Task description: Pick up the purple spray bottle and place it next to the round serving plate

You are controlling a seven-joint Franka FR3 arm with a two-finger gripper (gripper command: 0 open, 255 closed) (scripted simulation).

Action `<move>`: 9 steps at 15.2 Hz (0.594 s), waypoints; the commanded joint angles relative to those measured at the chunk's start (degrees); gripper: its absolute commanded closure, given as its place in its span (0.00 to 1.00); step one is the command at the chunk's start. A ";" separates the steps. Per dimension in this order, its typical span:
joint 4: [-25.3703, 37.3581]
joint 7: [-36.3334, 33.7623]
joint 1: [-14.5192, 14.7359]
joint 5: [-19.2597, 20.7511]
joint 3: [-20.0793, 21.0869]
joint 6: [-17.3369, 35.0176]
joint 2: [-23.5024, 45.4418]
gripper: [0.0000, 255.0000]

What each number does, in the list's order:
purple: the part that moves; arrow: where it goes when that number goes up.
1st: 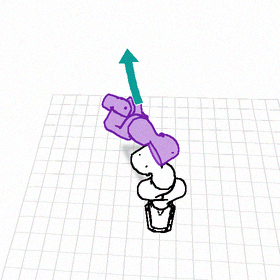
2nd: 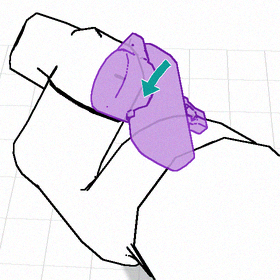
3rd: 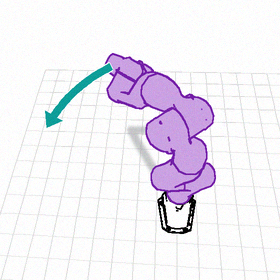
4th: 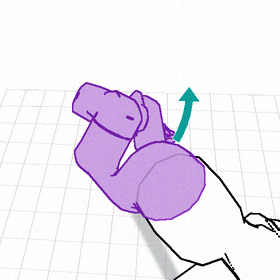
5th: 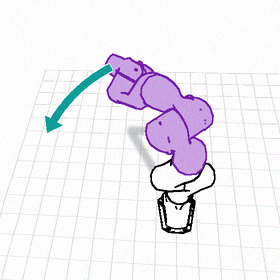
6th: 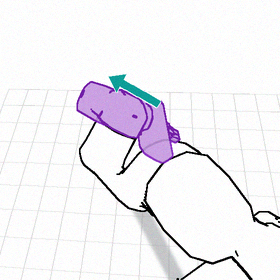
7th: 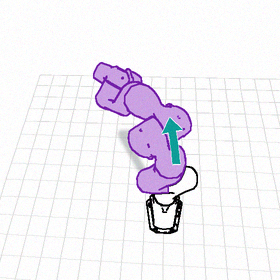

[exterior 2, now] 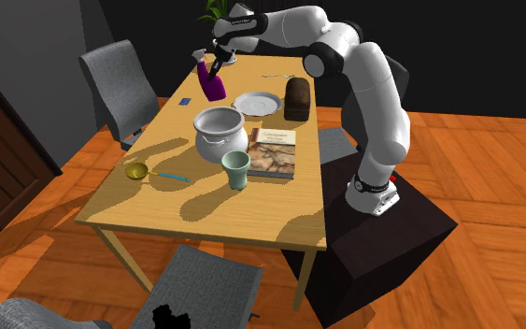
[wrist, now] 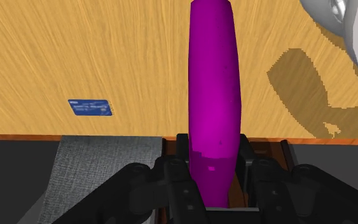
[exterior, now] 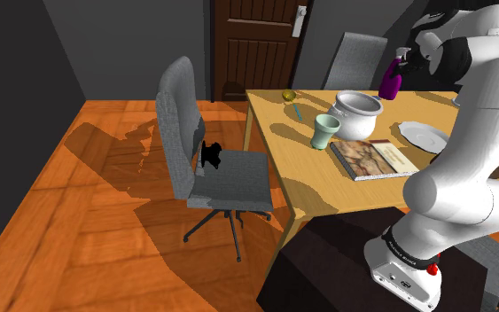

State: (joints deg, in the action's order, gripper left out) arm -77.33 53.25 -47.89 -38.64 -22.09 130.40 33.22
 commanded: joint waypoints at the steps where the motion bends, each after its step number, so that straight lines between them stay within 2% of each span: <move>1: -0.83 0.65 0.02 -0.52 0.30 1.16 0.37 1.00; 9: -3.74 3.61 -0.33 -2.83 1.65 5.44 2.16 1.00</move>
State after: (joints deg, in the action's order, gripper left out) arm -80.60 56.41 -48.17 -41.13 -20.63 135.23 35.23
